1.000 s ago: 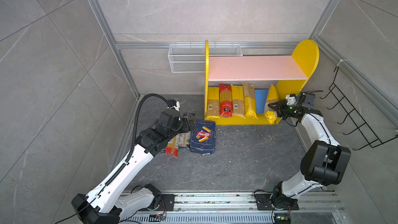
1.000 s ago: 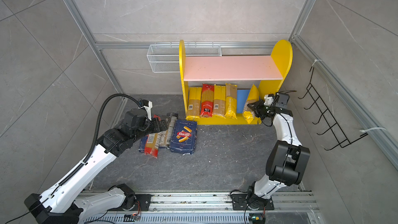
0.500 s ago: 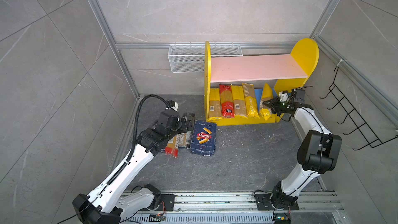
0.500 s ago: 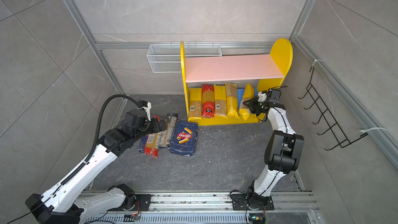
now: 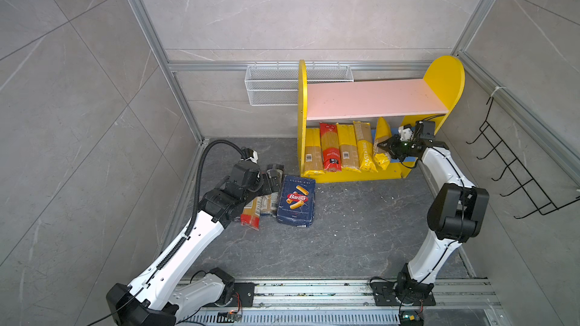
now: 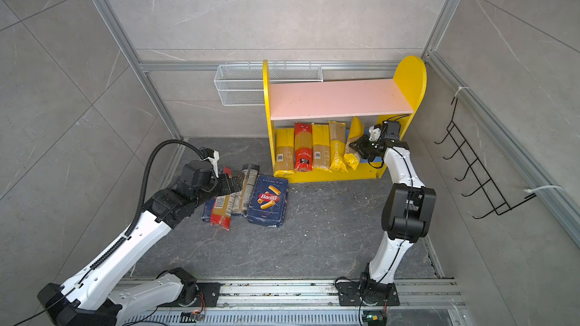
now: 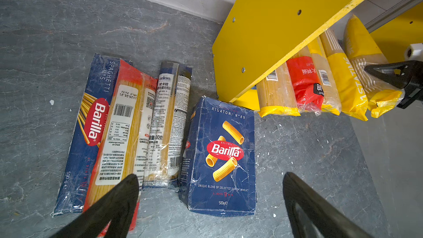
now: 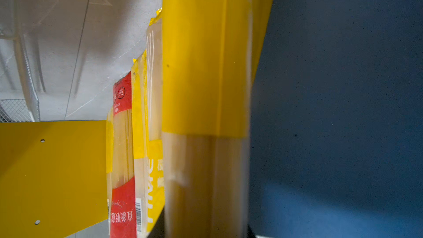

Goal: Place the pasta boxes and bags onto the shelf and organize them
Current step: 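Stand the bag upright at the end of the shelf row with the right gripper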

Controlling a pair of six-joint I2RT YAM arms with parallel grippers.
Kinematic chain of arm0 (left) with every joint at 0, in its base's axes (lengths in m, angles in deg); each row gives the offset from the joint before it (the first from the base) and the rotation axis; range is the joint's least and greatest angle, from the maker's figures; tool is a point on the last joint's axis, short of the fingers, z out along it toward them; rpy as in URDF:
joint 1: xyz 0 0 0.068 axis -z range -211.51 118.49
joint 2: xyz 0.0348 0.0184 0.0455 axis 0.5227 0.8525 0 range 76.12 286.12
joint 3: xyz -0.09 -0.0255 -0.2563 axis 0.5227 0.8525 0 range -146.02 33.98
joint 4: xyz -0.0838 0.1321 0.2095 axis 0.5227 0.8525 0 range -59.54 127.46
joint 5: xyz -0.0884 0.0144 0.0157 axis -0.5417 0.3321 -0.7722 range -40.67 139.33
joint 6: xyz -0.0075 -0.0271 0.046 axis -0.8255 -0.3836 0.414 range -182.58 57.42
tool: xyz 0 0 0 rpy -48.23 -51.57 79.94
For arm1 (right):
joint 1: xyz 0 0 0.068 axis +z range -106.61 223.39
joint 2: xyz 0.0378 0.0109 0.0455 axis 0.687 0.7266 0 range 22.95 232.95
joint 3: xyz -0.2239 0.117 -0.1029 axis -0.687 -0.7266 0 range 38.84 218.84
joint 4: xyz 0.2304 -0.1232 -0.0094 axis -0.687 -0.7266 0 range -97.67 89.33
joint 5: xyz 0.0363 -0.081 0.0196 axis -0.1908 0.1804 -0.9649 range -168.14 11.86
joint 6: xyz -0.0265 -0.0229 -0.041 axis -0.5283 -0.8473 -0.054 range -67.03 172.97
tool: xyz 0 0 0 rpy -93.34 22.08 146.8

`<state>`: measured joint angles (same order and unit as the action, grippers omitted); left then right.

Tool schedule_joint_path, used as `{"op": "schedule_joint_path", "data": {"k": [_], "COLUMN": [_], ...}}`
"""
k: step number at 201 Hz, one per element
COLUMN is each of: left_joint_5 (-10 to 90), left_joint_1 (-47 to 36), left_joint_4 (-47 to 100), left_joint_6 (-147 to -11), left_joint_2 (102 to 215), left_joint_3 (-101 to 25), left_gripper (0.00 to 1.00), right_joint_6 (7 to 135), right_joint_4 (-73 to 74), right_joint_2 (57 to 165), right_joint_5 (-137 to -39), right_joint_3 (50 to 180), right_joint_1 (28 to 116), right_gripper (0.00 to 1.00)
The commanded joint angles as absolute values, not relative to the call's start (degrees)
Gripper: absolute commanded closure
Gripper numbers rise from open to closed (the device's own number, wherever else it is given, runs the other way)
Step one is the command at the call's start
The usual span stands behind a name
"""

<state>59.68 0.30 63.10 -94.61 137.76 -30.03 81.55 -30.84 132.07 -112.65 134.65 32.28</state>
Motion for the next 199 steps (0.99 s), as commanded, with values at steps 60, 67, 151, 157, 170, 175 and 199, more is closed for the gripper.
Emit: {"op": "schedule_joint_path", "data": {"k": [60, 67, 151, 157, 170, 175, 199], "left_joint_5": [59.8, 59.7, 58.4, 58.3, 58.3, 58.3, 58.3], "left_joint_1": [-1.0, -1.1, -1.5, -1.5, -1.5, -1.5, -1.5], "left_joint_4": [61.1, 61.1, 61.0, 61.0, 61.2, 61.4, 61.8], "left_joint_6": [-92.9, -93.0, -93.7, -93.8, -93.8, -93.7, -93.9], "left_joint_2": [136.3, 136.4, 136.8, 136.6, 136.2, 136.0, 135.0], "left_joint_3": [-29.5, -29.5, -29.7, -29.7, -29.7, -29.7, -29.6], "left_gripper": [0.0, 0.0, 0.0, 0.0, 0.0, 0.0, 0.0], "right_joint_6": [74.2, 73.9, 72.9, 72.7, 72.4, 72.3, 71.7], "right_joint_4": [-33.8, -34.3, -36.1, -36.4, -36.4, -36.5, -36.6], "right_joint_2": [137.8, 138.0, 135.0, 134.7, 133.3, 132.7, 130.3], "right_joint_5": [-109.2, -108.3, -102.4, -101.8, -100.8, -100.4, -98.7], "right_joint_3": [144.8, 145.0, 141.7, 141.4, 140.1, 139.6, 137.3], "right_joint_1": [33.5, 33.5, 34.2, 34.2, 34.3, 34.3, 34.8], "right_gripper": [0.75, 0.74, 0.3, 0.29, 0.28, 0.28, 0.27]}}
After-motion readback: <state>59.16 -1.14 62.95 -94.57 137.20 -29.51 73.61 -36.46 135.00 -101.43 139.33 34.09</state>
